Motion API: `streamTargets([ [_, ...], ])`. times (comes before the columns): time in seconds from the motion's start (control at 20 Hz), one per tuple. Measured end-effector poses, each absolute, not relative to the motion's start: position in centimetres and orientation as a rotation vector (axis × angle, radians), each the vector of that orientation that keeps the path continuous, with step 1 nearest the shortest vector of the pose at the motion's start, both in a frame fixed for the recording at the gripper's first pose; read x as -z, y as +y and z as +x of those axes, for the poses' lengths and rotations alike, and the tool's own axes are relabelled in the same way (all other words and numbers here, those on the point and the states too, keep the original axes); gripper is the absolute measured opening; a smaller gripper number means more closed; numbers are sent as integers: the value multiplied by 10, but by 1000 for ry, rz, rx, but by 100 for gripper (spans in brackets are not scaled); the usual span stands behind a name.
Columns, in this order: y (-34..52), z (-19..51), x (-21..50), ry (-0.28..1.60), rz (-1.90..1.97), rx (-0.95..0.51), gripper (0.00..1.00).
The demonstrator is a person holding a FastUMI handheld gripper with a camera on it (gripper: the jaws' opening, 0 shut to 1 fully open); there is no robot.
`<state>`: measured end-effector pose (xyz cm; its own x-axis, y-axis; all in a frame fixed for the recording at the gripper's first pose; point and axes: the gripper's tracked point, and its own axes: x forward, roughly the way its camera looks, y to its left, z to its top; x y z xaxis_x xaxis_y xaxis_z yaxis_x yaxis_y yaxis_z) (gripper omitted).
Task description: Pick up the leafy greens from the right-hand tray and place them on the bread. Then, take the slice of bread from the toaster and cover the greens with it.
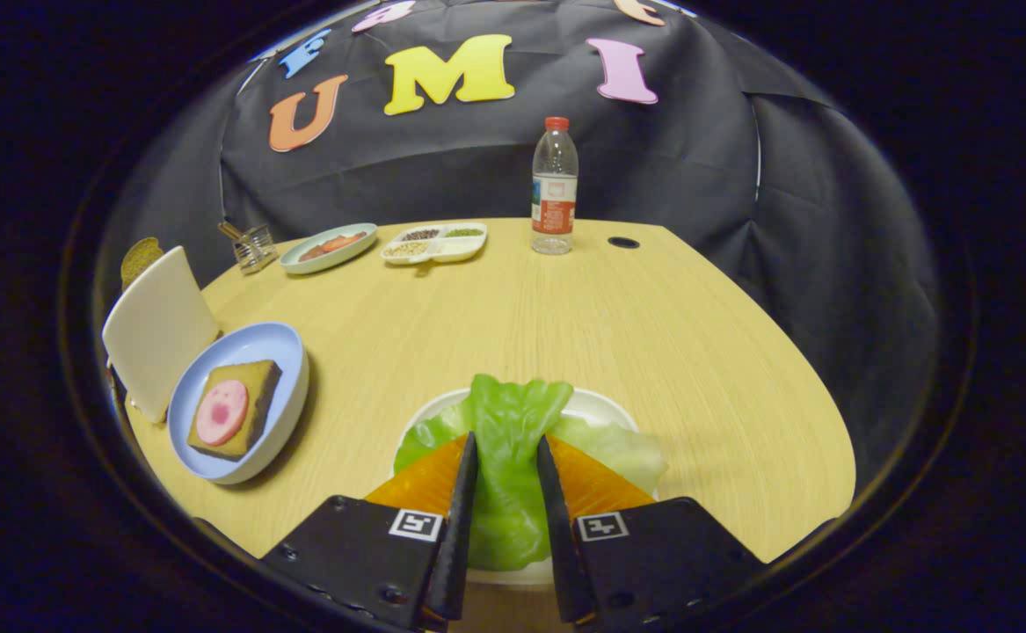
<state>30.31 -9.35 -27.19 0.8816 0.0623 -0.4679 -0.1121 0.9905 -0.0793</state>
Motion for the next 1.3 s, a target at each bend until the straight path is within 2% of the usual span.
streamTargets([
  [0.1,-96,306,272,478,-122,-79,42],
  [0.2,-95,306,273,479,-108,-69,5],
  [0.25,-95,304,272,481,-91,-69,1],
  [0.75,-62,265,206,430,-42,-123,0],
  [1.0,6,246,174,394,-40,-223,0],
  [1.3,97,253,185,413,-97,-349,0],
])
